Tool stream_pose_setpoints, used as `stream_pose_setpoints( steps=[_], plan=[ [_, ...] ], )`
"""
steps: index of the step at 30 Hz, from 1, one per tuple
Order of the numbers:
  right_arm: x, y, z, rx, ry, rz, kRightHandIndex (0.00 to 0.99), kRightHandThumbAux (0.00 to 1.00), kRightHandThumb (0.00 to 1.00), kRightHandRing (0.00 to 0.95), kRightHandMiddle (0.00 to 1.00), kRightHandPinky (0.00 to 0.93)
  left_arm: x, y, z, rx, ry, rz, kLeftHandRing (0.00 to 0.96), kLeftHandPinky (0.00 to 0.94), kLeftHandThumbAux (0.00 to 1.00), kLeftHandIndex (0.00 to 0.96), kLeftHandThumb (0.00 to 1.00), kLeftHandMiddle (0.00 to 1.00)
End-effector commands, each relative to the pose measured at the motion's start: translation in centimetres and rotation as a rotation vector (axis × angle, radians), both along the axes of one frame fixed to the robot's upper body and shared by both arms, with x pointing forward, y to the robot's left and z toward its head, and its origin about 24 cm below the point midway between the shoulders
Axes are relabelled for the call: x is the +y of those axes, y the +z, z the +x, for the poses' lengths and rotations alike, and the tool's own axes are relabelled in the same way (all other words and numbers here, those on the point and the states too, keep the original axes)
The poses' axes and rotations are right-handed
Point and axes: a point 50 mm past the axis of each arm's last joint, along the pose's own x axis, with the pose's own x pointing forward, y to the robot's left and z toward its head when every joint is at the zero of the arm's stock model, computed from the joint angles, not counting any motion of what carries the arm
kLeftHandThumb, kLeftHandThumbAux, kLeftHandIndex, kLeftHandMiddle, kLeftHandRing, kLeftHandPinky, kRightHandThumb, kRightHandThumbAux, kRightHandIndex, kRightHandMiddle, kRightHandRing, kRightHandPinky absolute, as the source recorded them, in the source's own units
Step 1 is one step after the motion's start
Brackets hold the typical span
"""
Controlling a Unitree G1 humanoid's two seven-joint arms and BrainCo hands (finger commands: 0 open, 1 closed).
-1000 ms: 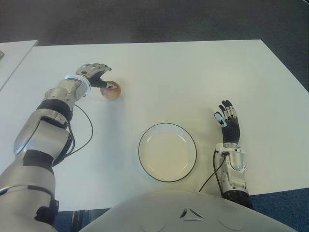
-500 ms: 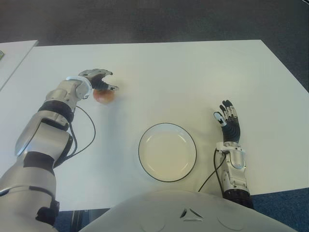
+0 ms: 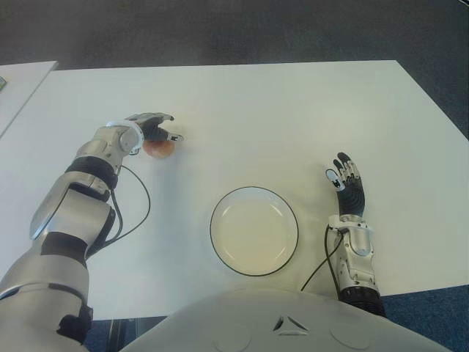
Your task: Put the apples into the plate.
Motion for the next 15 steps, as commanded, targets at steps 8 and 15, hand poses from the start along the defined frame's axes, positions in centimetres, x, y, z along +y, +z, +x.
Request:
stream_pose_setpoints(
  steps=[8,15],
  plan=[
    [0.0,-2.4,-1.6,0.139,-0.043,0.026,0.121,0.582,0.220,0.036,0.092,0.042,-0.7,-1.7,-0.7,0.041,-0.005,0.003,0.000,0.000,0.269,0.000,0.245,0.000],
    [-0.1,-2.3,-1.6,0.130,-0.054,0.031,0.150,0.587,0.232,0.047,0.105,0.058,-0.7,-2.5,-1.3,0.002,-0.015,0.043,0.000,0.000,0.257,0.000,0.264,0.000]
  ],
)
